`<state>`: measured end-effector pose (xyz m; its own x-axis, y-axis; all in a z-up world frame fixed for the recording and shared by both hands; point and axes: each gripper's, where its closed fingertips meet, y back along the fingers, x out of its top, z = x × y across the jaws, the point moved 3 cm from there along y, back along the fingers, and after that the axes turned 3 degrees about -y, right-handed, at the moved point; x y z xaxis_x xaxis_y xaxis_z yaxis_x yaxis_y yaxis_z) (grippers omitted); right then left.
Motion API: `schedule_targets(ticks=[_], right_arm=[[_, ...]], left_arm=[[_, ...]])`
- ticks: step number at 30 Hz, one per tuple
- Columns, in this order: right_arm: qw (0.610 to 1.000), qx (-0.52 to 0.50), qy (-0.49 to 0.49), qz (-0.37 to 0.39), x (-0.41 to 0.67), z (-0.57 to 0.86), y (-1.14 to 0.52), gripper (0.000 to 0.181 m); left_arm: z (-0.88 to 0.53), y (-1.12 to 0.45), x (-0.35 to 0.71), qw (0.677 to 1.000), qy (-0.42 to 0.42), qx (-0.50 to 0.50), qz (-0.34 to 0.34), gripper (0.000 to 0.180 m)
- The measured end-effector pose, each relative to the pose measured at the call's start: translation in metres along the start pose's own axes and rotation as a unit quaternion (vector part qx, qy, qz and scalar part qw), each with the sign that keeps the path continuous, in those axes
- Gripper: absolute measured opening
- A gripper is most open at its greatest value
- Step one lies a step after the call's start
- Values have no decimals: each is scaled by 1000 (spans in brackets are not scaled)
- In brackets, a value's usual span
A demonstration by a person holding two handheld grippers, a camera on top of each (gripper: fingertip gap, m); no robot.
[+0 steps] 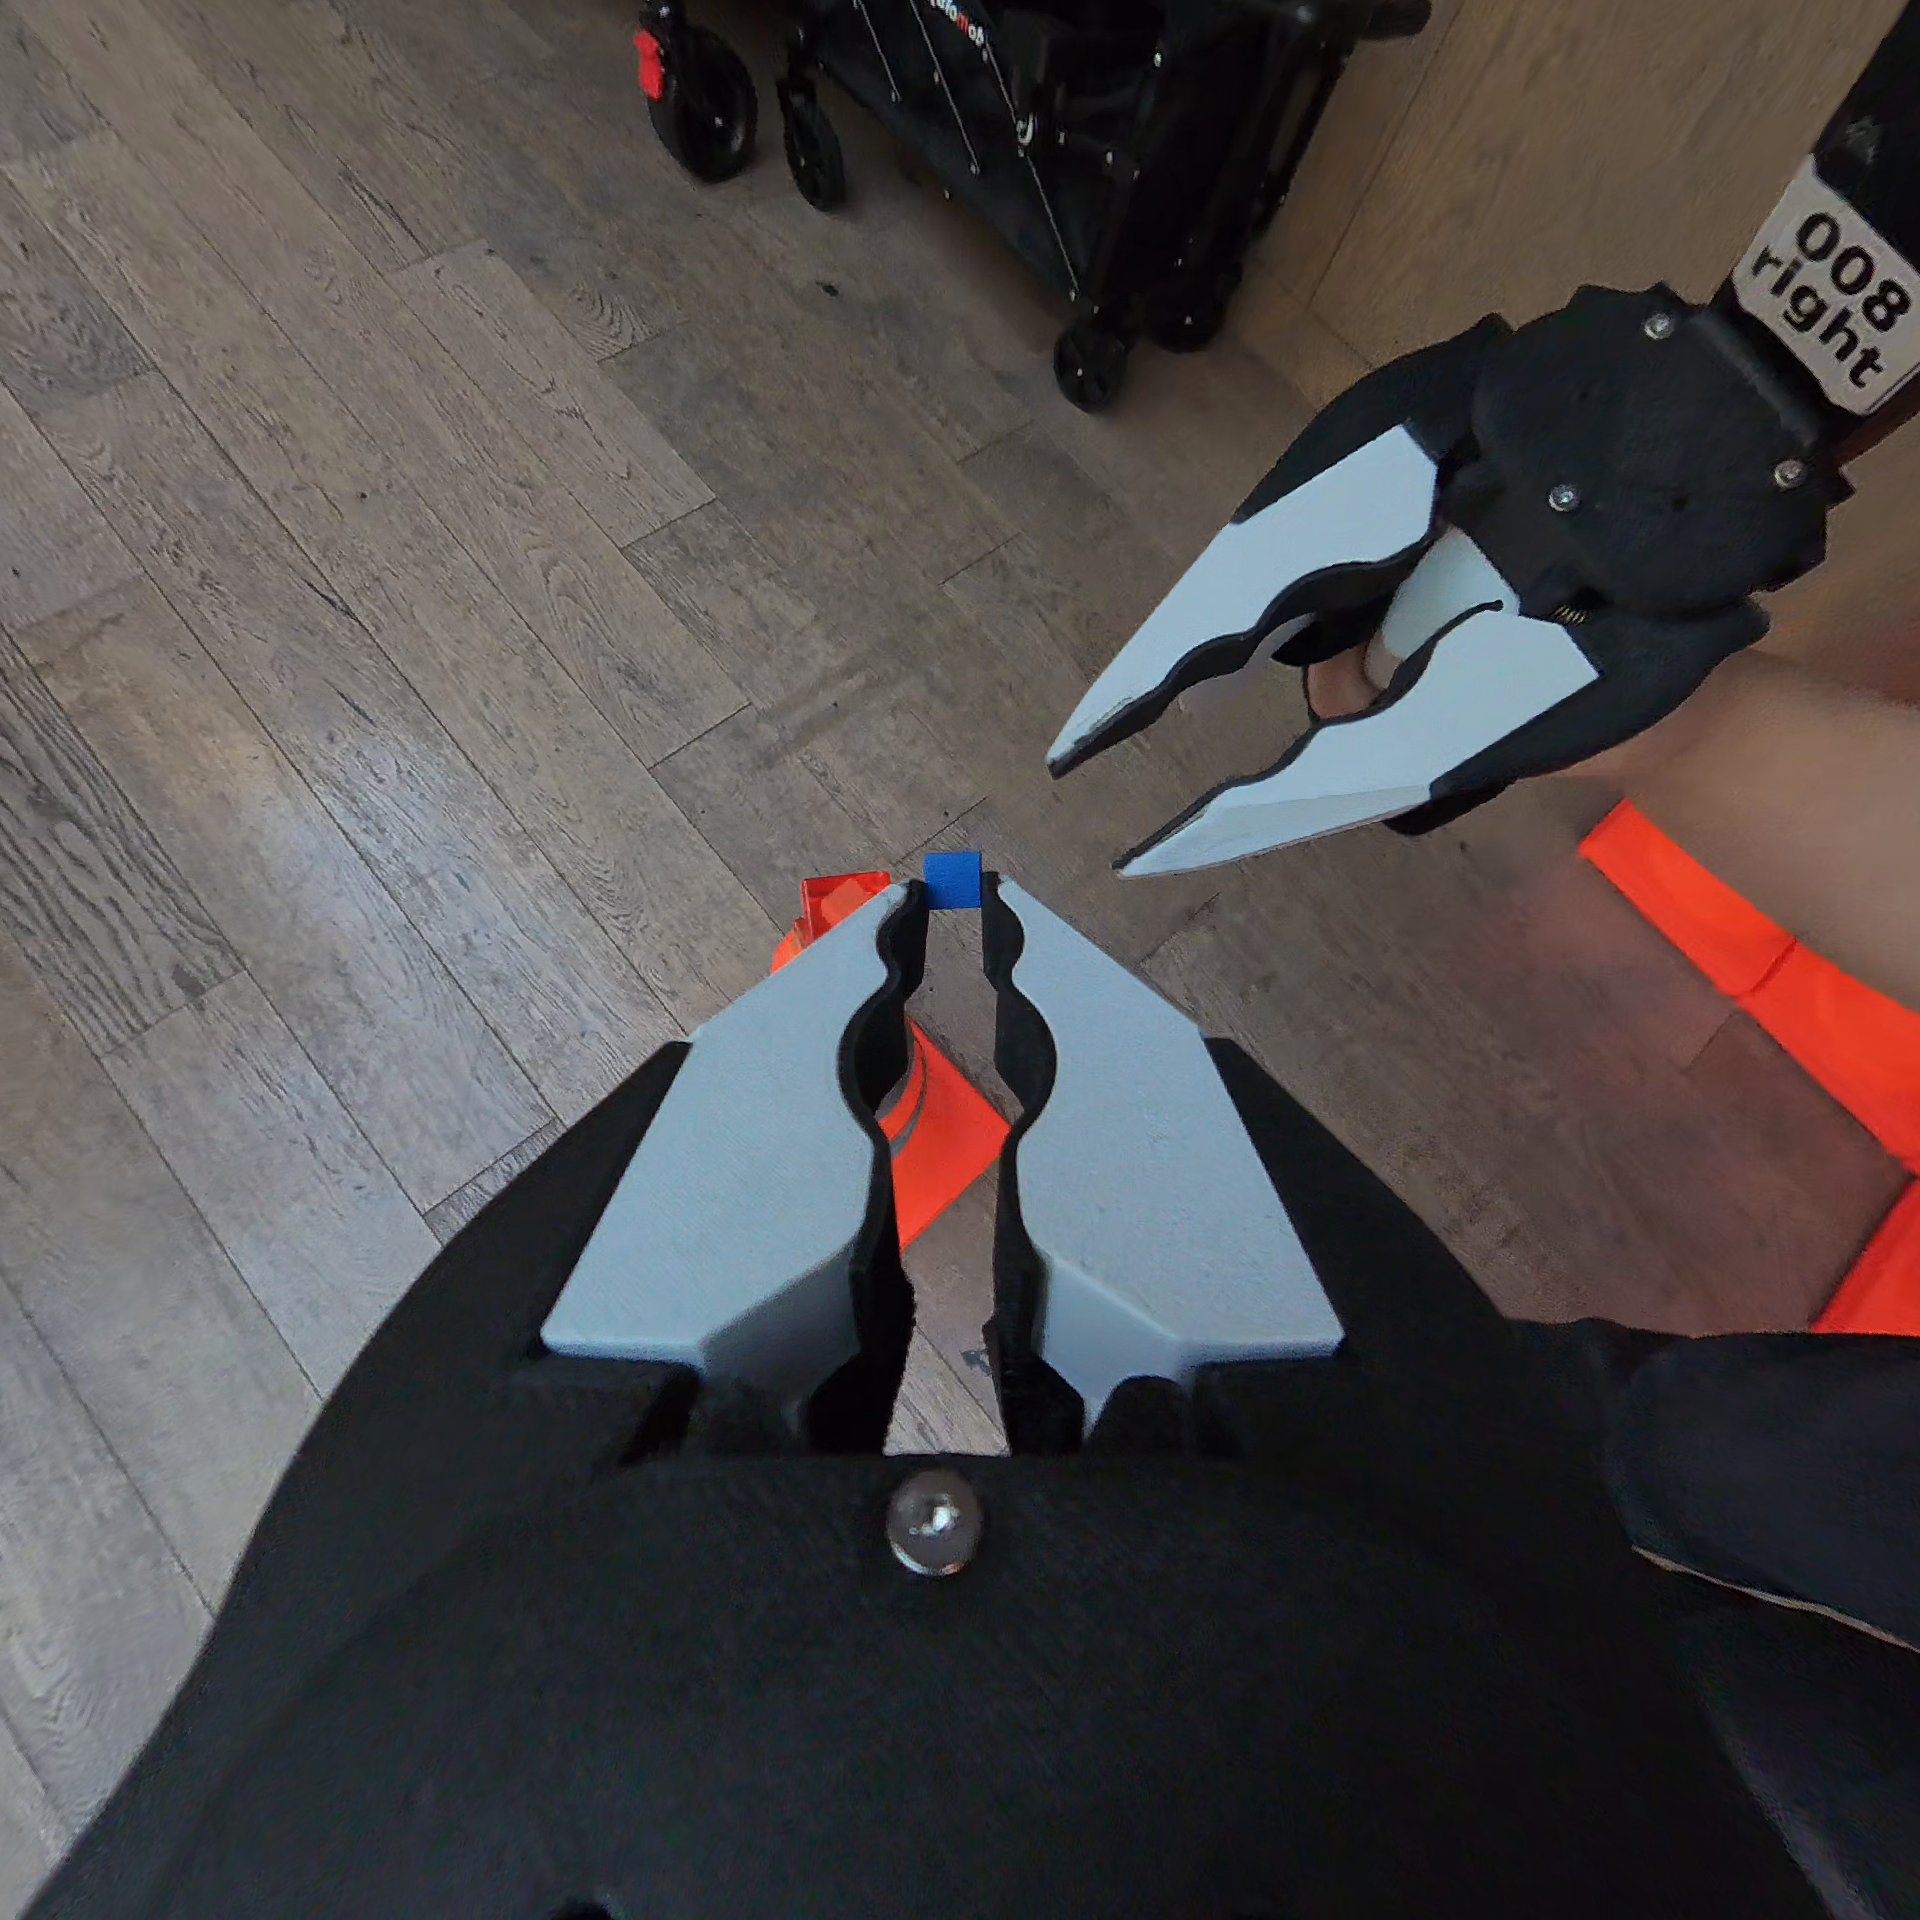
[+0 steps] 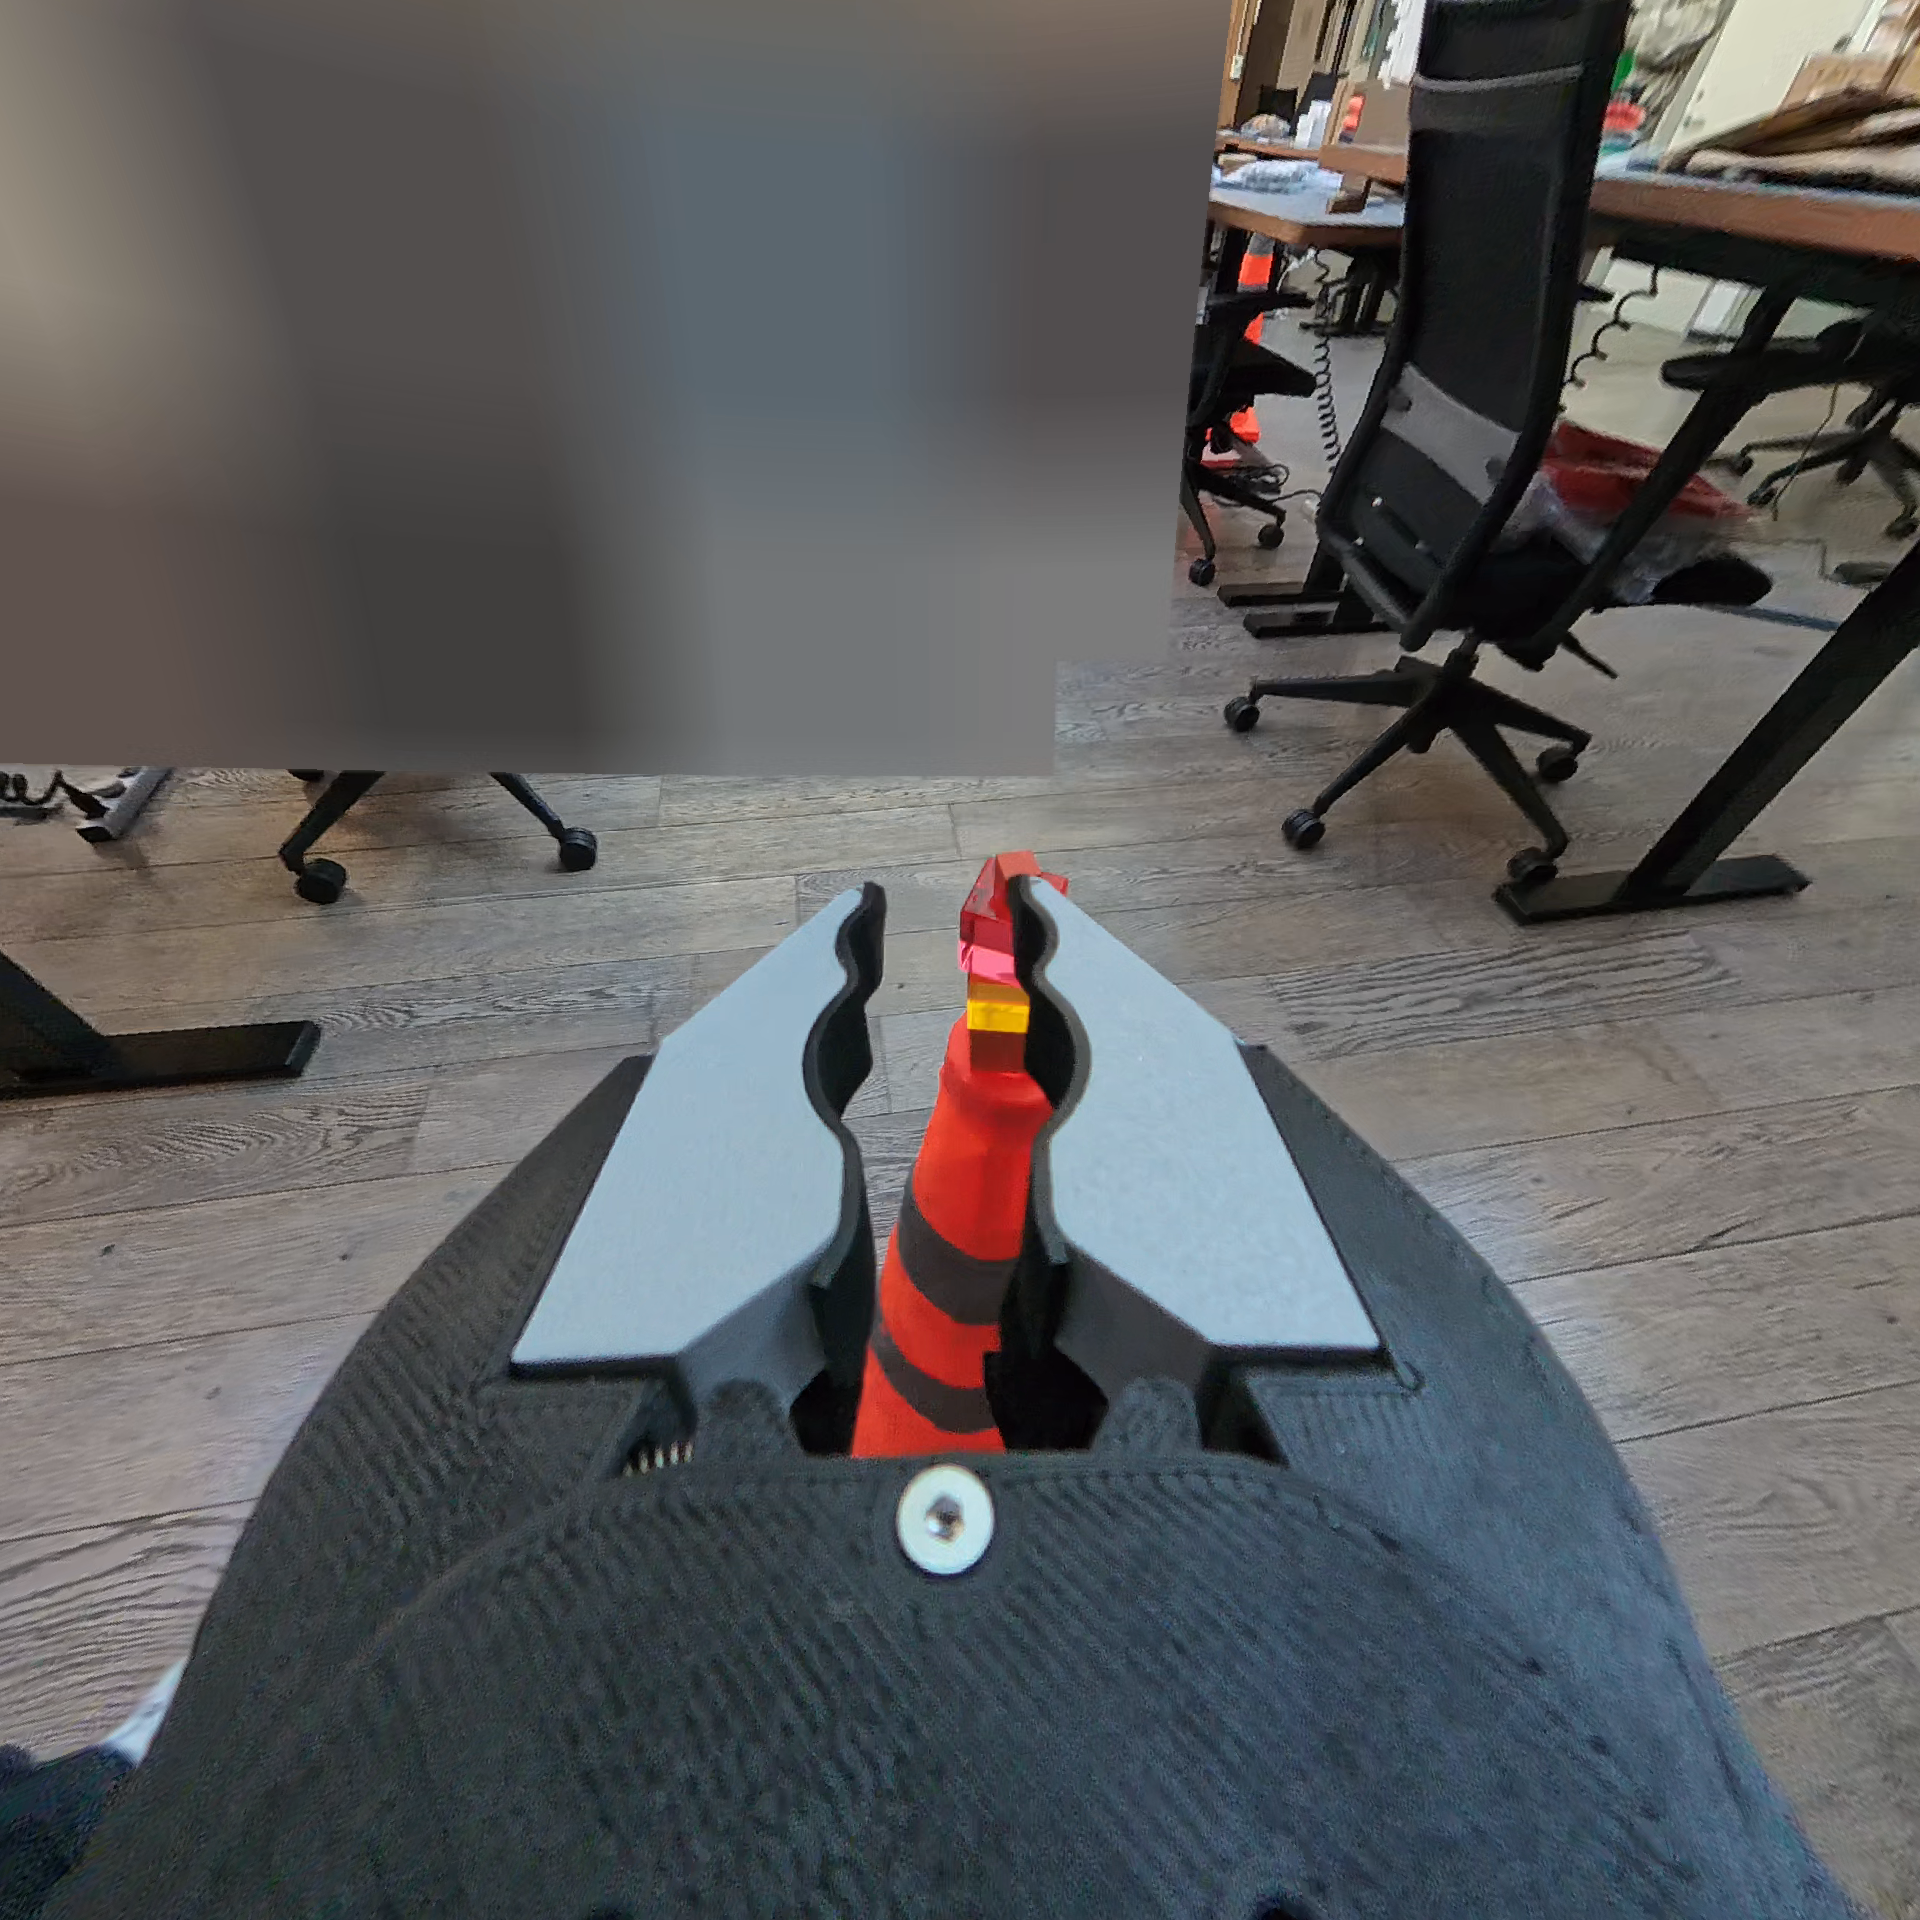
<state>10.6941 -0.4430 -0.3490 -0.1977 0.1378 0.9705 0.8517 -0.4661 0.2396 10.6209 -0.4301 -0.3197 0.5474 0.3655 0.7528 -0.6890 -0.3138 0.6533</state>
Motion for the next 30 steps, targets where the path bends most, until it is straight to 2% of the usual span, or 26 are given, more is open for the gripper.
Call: schedule_targets(ticks=[6, 9, 14, 19, 22, 30], right_arm=[[985, -48, 166, 31, 27, -14, 4, 23], [977, -51, 205, 16, 26, -19, -1, 23], [986, -46, 157, -23, 4, -17, -1, 23], [994, -38, 93, -34, -26, -24, 2, 23], [996, -41, 70, -36, -41, -29, 3, 23], [998, -43, 40, -38, -62, -22, 12, 22]], left_arm=[[20, 9, 10, 979, 141, -129, 67, 8], [16, 14, 10, 977, 154, -127, 77, 8], [0, 3, 0, 997, 67, -31, -17, 8], [-13, -21, -5, 989, -31, 30, -139, 8], [-17, -31, -5, 987, -50, 19, -150, 8], [-27, -36, -14, 988, -25, 7, -149, 8]])
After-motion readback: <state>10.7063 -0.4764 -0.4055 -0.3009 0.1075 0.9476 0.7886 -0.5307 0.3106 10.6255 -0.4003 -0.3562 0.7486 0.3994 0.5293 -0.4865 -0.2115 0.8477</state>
